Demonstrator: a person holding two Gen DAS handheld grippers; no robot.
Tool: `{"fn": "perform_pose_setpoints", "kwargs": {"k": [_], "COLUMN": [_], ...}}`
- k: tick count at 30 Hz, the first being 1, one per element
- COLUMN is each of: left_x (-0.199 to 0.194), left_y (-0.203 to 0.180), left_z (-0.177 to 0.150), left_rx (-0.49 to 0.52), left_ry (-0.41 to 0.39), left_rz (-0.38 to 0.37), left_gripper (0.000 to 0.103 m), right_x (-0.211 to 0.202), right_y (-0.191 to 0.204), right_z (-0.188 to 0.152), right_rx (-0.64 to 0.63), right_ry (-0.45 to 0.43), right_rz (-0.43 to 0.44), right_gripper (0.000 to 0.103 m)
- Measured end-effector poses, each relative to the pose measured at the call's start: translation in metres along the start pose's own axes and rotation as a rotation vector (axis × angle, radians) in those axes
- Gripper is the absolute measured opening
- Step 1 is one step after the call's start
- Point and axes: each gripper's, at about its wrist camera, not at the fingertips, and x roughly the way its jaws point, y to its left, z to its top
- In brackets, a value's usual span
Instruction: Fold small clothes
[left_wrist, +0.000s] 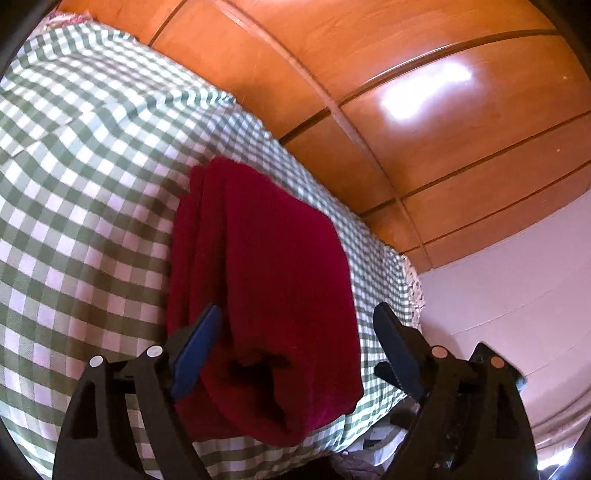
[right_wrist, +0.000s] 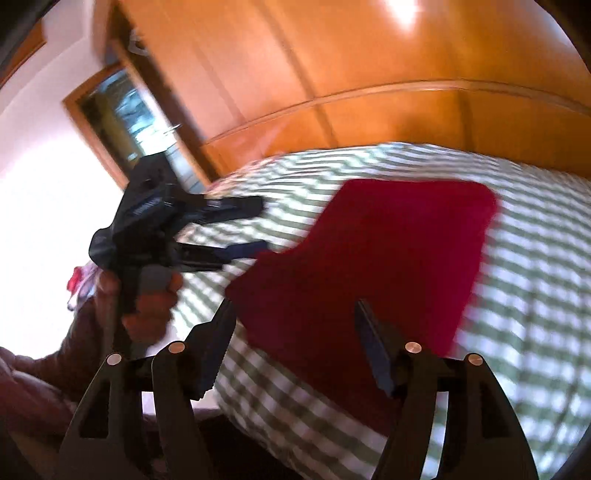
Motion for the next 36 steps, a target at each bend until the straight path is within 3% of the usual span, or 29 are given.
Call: {"fn": "perform_pose_setpoints", "kwargs": {"k": [5, 10, 12, 14, 20, 23, 25, 28, 30, 36], "left_x": [0.013, 0.029, 0.036, 0.032, -0.020, -0.014, 0.002, 0.009, 0.005, -0.018], "left_y": [-0.011, -0.028, -0.035, -0.038, -0.042, -0.019, 0.004, 0.018, 0.012, -0.023], "left_z": [-0.004, -0.009, -0.012, -0.011, -0.021, -0.032, -0.039, -0.043, -0.042, -0.035], "left_rx": [0.028, 0.134, 0.191, 0.217, 0.254, 0.236, 0.207, 0.158, 0.162, 0.236], "left_ry": [0.056, 0.085, 0.080, 0.048, -0.062, -0.040, -0.007, -0.020, -0.054, -0.210], "left_rz": [0.079, 0.190, 0.261, 0.293, 0.308, 0.377, 0.439, 0.445, 0.469, 0.454], "left_gripper": [0.083, 0.046, 0.020, 0.015, 0.014, 0.014, 0.014, 0.022, 0.041, 0.040], "right_x": [-0.022, -0.019, -0.015, -0.010, -0.010, 0.012, 0.042, 0.063, 0.060, 0.035], "right_y": [-0.046, -0.053, -0.052, -0.050, -0.032, -0.015, -0.002, 0.004, 0.002, -0.012], "right_z": [-0.033, -0.049, -0.049, -0.044, -0.018, -0.018, -0.028, -0.039, -0.038, -0.023], "right_rx": [0.127, 0.141, 0.143, 0.136, 0.077, 0.020, -0.051, -0.104, -0.106, -0.046], "right_ry": [0.001, 0.027, 0.026, 0.016, -0.048, 0.002, 0.080, 0.116, 0.113, 0.093], "right_rz": [-0.108, -0.118, -0.110, -0.113, -0.081, -0.048, -0.091, -0.179, -0.183, -0.109], "right_gripper": [0.065, 0.065, 0.065, 0.065, 0.062, 0.057, 0.057, 0.057, 0.057, 0.057]}}
